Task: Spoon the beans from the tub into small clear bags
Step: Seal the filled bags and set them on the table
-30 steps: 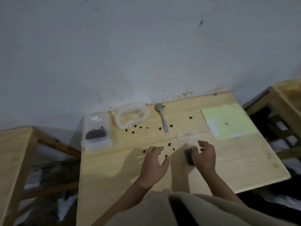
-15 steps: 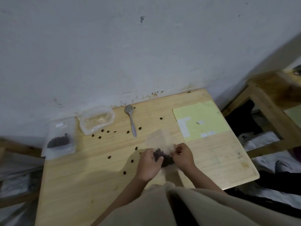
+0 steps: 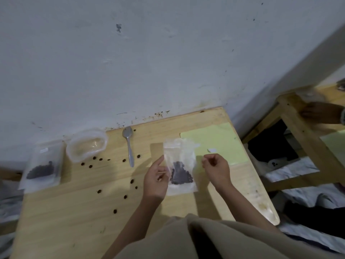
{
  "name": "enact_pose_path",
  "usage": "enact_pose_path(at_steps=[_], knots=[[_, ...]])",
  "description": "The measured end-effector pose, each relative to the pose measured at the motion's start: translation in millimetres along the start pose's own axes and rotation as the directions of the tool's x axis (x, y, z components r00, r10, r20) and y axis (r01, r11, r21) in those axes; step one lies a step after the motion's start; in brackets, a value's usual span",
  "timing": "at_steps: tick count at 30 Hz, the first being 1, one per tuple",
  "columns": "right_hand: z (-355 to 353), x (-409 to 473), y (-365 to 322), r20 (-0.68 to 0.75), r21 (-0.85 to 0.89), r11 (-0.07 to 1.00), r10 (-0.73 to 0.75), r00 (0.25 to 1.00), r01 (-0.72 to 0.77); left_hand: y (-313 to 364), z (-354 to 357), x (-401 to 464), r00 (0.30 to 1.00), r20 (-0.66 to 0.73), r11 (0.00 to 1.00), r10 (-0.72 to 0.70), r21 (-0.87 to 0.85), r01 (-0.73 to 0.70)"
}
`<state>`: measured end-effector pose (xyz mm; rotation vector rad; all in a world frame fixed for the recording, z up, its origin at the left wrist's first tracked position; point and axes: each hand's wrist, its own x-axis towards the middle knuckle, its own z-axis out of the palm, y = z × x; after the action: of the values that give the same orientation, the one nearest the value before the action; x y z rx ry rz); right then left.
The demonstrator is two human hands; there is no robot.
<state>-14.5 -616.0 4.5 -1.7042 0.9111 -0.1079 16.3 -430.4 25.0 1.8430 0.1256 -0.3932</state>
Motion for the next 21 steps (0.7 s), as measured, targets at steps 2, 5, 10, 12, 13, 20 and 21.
enact_pose_path(at_steps=[2,5,10,12,13,20,21], knots=[[-14,17,-1,-0.135,-0.134,0.990,-0.061,0.989,0.043,3,6,1,1.000,-0.005,1.000,0.009,-0.024,-0.009],[-29,45,8,-0.165,-0.338,0.940,-0.112,0.980,0.051,5,10,2,0.999,0.004,0.999,0.041,-0.036,-0.040],[-21,65,12,-0.076,-0.532,0.846,-0.094,0.993,0.040,9,11,4,0.998,-0.002,0.996,0.059,-0.068,-0.059],[-17,67,9,-0.078,-0.541,0.840,-0.089,0.993,0.033,12,11,3,0.998,0.003,0.995,0.069,-0.075,-0.069],[-15,68,8,-0.083,-0.527,0.849,-0.084,0.993,0.028,13,10,3,0.997,0.009,0.995,0.075,-0.069,-0.074],[-18,47,-24,-0.047,-0.017,0.993,-0.121,0.992,0.121,15,12,10,0.988,0.061,0.989,0.143,-0.031,-0.142],[-17,41,-31,-0.019,0.056,0.989,-0.135,0.991,0.136,16,12,9,0.984,0.079,0.988,0.157,-0.024,-0.156]])
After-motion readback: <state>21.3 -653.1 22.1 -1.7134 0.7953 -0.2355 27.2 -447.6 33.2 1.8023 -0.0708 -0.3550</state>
